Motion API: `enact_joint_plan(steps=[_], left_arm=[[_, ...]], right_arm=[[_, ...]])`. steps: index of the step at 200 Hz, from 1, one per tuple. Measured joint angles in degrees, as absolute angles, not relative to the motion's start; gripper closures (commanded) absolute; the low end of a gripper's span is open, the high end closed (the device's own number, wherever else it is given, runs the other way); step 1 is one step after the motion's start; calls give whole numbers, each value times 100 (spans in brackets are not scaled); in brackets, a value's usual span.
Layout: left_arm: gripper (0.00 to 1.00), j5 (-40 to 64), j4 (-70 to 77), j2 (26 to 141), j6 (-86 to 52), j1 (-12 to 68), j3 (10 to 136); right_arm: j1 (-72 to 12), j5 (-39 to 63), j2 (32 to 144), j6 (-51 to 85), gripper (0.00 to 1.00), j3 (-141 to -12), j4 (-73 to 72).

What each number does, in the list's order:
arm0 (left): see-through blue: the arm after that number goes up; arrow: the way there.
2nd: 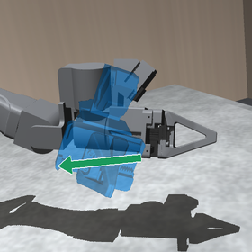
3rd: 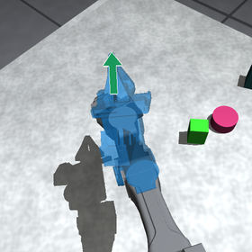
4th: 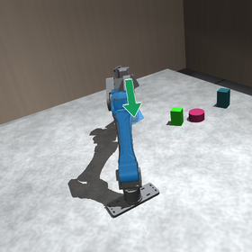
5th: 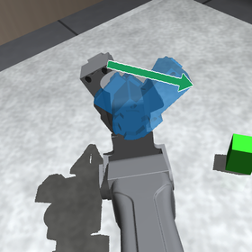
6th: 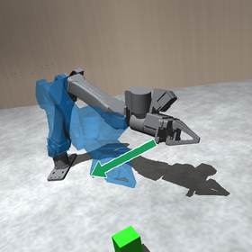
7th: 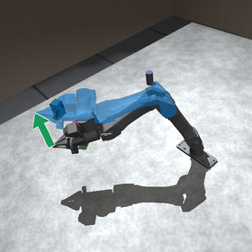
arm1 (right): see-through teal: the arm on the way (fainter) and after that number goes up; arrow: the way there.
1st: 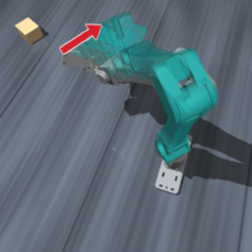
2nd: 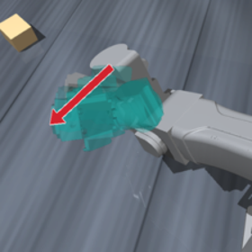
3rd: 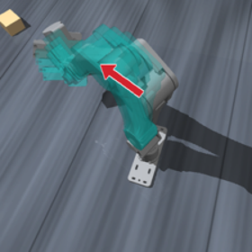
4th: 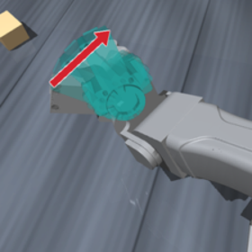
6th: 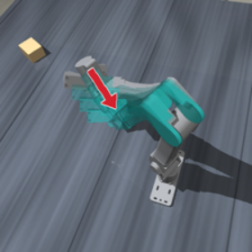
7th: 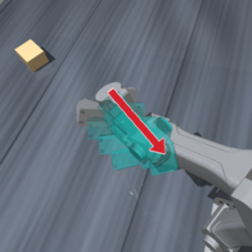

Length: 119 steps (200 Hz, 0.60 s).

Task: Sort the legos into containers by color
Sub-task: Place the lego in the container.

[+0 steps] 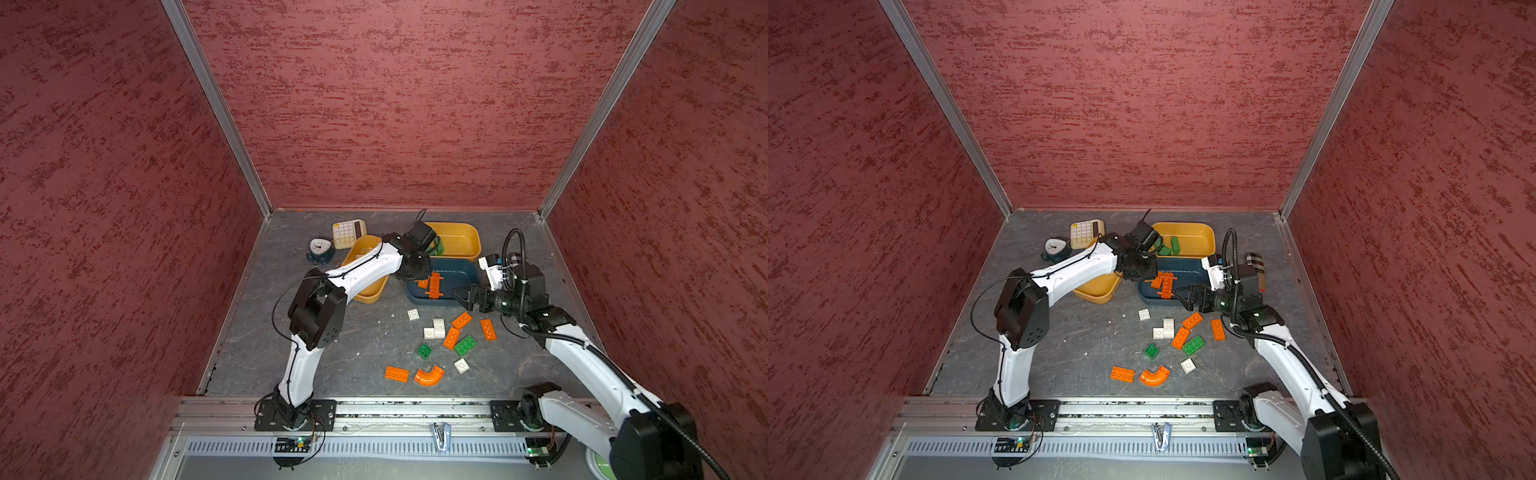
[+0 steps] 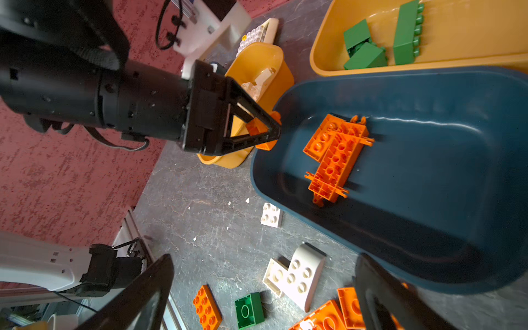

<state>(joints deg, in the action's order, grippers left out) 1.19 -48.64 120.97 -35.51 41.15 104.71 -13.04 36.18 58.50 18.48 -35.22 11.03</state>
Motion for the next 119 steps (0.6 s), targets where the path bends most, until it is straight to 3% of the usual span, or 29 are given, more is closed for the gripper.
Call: enact_joint_plan(steps=[56,90,119], left_arm=[[52,104,-4984,12628,-3205,4088,10897],[44,-21,-4945,12248,-3085,4128,10497],[43,-270,-4965,11581,-3055,4261,9918]], right_arm=[[-1304,3393,5850,1649,1,-3621,1352],[-1304,3376,5852,1603,1,-3621,1378],[-1304,3378,5892,1584,1,-3621,1378]])
